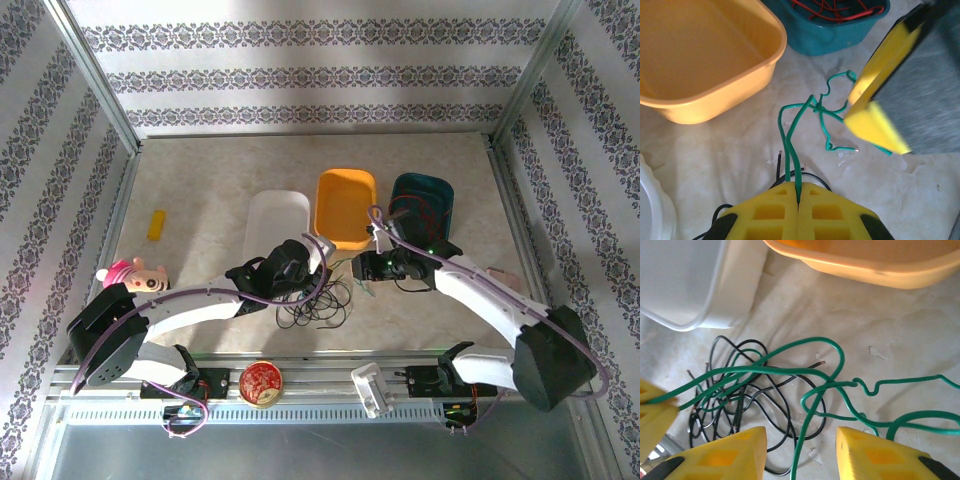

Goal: Untangle the cables

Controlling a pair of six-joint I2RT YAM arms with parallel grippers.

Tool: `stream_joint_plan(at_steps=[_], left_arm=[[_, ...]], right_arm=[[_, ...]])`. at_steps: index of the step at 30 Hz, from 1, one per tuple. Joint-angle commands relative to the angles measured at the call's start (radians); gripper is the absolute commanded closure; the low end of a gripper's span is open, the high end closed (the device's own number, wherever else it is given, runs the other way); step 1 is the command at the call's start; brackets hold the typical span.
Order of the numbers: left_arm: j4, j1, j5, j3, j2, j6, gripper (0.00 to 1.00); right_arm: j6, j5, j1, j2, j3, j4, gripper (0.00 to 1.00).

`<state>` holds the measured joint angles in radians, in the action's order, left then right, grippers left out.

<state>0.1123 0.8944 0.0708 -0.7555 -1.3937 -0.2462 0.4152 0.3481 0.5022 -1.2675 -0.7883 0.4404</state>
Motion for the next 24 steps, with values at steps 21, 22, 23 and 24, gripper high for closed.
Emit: stream_joint_plan(at_steps=[21, 22, 23, 24], left_arm=[[0.071, -0.009, -0.132, 0.042, 0.146, -0.070, 1.00], [0.062, -0.009, -0.146, 0.044, 0.149, -0.067, 1.00], [0.056, -0.009, -0.157, 0.046, 0.151, -0.065, 1.00], [0.054, -0.009, -0.170, 0.048, 0.151, -0.068, 1.00]], right_arm=[[0.065, -0.145, -0.014, -0.239, -0.124, -0.015, 0.63], [0.060, -0.125, -0.023, -0.218, -0.105, -0.031, 0.63], [0.056, -0.124, -0.033, -0.196, -0.094, -0.030, 0.62], [0.054, -0.132, -0.043, -0.178, -0.083, -0.023, 0.62]])
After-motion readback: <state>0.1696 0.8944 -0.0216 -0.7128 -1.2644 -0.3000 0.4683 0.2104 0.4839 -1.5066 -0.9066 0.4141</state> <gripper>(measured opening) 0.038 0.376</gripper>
